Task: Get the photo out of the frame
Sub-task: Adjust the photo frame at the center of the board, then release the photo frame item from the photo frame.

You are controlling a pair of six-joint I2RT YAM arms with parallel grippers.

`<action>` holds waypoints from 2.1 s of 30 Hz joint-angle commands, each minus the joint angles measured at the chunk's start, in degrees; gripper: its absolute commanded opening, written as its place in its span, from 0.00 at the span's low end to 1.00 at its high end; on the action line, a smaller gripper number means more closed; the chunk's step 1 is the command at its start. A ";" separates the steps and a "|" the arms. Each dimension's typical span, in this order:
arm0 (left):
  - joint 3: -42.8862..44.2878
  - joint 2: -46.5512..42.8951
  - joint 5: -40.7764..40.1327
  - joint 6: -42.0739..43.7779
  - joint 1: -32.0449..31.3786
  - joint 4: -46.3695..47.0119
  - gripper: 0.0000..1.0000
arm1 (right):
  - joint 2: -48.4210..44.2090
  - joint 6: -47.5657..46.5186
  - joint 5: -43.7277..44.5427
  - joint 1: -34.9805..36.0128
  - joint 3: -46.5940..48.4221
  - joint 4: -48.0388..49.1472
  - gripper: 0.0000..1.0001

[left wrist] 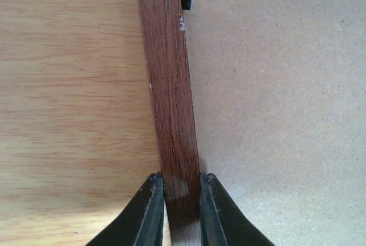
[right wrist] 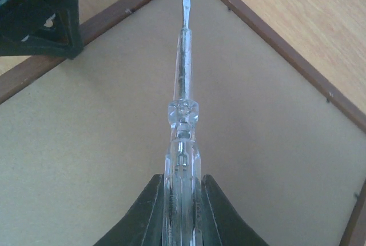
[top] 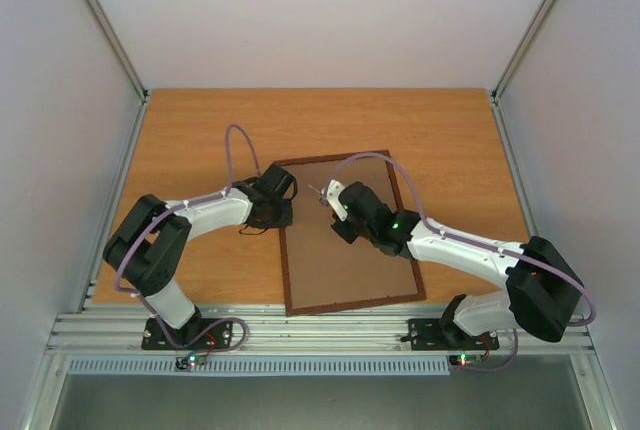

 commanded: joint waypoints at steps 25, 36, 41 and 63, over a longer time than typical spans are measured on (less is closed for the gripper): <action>-2.11 -3.55 19.50 14.29 11.95 6.61 0.47 | 21.39 -21.69 -14.89 -5.21 18.03 -8.35 0.01; 1.84 4.26 24.23 12.14 15.70 6.46 0.41 | 29.38 -23.49 -18.96 -8.92 23.97 -9.05 0.01; 1.85 5.81 25.84 11.68 16.85 6.77 0.32 | 31.07 -23.77 -20.68 -9.53 25.59 -10.29 0.01; 2.13 7.57 27.37 12.29 16.97 6.18 0.11 | 35.62 -25.06 -21.09 -10.56 30.57 -14.96 0.01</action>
